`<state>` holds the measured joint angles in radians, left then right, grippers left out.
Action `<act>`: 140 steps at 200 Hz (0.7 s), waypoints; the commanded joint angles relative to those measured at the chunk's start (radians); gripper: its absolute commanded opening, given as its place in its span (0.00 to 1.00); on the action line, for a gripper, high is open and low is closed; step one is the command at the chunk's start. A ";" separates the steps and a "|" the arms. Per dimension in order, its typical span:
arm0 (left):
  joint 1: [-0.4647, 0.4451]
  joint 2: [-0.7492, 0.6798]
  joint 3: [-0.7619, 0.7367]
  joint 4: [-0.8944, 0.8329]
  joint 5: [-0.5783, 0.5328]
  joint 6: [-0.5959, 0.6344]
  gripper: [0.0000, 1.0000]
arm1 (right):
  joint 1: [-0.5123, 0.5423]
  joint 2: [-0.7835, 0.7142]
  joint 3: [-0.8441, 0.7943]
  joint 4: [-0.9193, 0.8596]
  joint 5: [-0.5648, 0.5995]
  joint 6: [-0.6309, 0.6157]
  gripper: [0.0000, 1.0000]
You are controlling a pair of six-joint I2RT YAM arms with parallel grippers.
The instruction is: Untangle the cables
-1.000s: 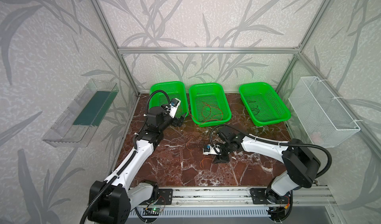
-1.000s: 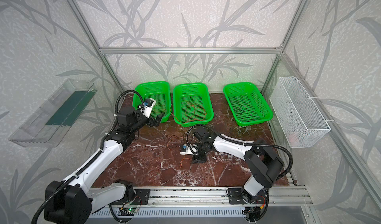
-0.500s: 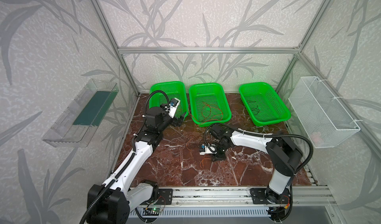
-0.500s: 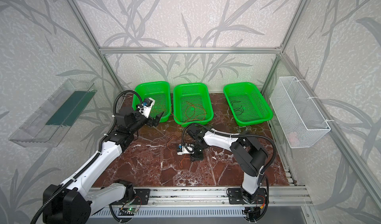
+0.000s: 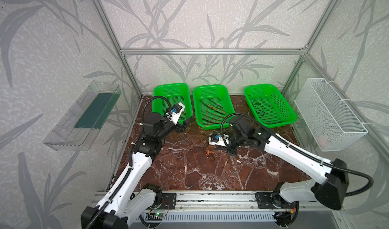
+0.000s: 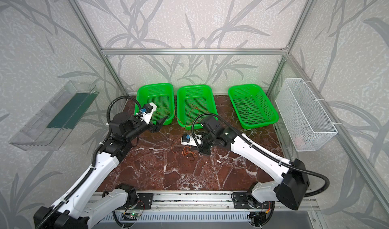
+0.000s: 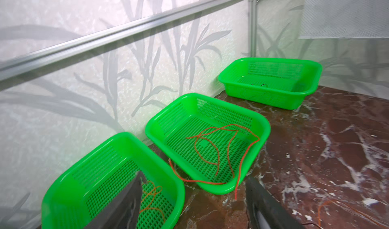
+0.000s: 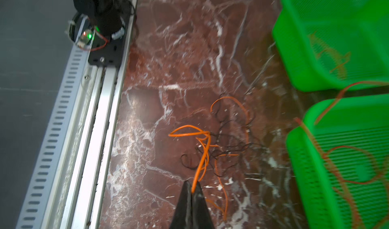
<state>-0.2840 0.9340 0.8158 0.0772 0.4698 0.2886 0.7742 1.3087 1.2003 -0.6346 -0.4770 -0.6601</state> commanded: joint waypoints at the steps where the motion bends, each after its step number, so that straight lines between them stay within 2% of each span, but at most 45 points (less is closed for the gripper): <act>1: -0.079 -0.079 -0.004 -0.010 0.106 -0.017 0.81 | -0.038 -0.050 0.058 0.031 -0.034 0.037 0.00; 62: -0.259 -0.116 -0.027 0.029 0.120 -0.044 0.91 | -0.085 -0.043 0.236 0.062 -0.033 0.027 0.00; 85: -0.318 -0.057 -0.021 0.038 0.113 -0.029 0.92 | -0.085 -0.028 0.270 0.077 -0.063 0.028 0.00; 126: -0.384 0.082 0.007 0.188 0.002 -0.034 0.93 | -0.085 -0.045 0.282 0.131 -0.117 0.039 0.00; 140: -0.400 0.132 0.049 0.192 0.004 -0.018 0.90 | -0.085 -0.046 0.294 0.126 -0.124 0.034 0.00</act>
<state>-0.6636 1.0126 0.8032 0.1852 0.5125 0.2581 0.6918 1.2739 1.4490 -0.5369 -0.5568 -0.6357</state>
